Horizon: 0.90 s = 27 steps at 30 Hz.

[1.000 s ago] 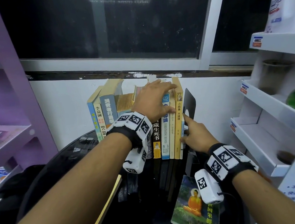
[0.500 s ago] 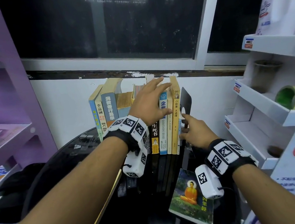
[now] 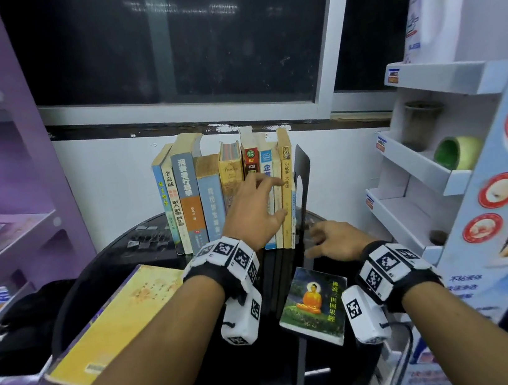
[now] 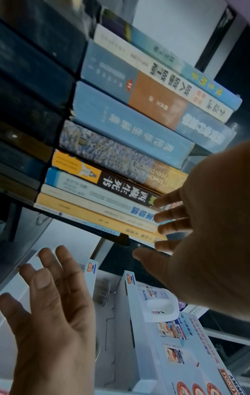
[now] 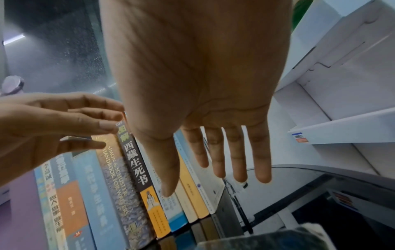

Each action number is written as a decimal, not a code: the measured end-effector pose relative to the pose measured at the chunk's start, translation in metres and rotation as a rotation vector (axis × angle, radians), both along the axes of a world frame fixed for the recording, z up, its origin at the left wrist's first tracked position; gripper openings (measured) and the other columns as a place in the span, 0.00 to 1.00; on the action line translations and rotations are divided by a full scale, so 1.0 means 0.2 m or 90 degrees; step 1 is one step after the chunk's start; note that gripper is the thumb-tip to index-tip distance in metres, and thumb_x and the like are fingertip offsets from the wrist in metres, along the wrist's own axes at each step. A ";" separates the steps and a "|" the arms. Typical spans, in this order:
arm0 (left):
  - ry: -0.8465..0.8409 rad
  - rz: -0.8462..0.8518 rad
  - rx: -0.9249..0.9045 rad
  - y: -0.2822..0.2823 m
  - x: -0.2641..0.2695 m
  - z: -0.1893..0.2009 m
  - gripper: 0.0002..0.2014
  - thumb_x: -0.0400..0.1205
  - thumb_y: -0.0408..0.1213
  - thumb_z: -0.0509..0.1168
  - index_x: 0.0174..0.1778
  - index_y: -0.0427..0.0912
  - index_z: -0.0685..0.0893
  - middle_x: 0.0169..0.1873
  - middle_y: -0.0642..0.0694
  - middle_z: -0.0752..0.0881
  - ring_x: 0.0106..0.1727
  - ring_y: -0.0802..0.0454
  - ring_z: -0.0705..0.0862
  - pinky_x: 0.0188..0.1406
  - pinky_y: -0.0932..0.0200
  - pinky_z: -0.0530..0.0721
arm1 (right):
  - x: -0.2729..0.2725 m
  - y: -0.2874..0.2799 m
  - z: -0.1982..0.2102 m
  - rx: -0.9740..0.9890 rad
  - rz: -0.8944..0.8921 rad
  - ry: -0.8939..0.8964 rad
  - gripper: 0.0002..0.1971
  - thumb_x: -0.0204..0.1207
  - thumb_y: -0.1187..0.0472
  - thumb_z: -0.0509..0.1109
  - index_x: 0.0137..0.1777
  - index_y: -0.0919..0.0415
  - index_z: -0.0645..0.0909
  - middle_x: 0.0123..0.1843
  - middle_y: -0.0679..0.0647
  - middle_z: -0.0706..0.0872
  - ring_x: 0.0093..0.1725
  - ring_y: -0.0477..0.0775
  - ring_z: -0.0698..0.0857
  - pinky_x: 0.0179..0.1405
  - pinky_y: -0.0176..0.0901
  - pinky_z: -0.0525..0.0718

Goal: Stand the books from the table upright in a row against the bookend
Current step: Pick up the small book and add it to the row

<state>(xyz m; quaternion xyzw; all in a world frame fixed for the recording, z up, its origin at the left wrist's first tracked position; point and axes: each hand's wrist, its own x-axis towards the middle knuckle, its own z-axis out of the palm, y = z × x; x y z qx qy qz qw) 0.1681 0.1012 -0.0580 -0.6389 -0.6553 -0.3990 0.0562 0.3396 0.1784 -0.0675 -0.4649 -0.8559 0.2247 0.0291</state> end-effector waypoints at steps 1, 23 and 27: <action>-0.011 -0.007 -0.037 -0.01 0.02 -0.02 0.24 0.77 0.43 0.71 0.70 0.51 0.75 0.68 0.49 0.71 0.72 0.50 0.70 0.72 0.50 0.72 | 0.02 -0.01 -0.01 -0.001 -0.001 -0.023 0.31 0.75 0.49 0.74 0.76 0.58 0.72 0.73 0.54 0.80 0.70 0.54 0.78 0.63 0.40 0.74; -0.100 -0.057 -0.552 -0.06 0.24 -0.33 0.30 0.71 0.46 0.76 0.67 0.43 0.75 0.59 0.45 0.80 0.57 0.48 0.80 0.60 0.51 0.83 | 0.21 -0.13 -0.22 -0.046 -0.057 -0.052 0.35 0.61 0.47 0.85 0.65 0.60 0.78 0.64 0.55 0.81 0.60 0.53 0.79 0.50 0.40 0.74; -0.143 -0.057 -0.557 -0.05 0.26 -0.34 0.34 0.73 0.43 0.77 0.73 0.40 0.73 0.66 0.44 0.78 0.65 0.46 0.78 0.66 0.51 0.79 | 0.23 -0.13 -0.23 -0.019 -0.056 -0.014 0.30 0.58 0.50 0.87 0.55 0.56 0.75 0.61 0.54 0.80 0.56 0.52 0.78 0.41 0.42 0.73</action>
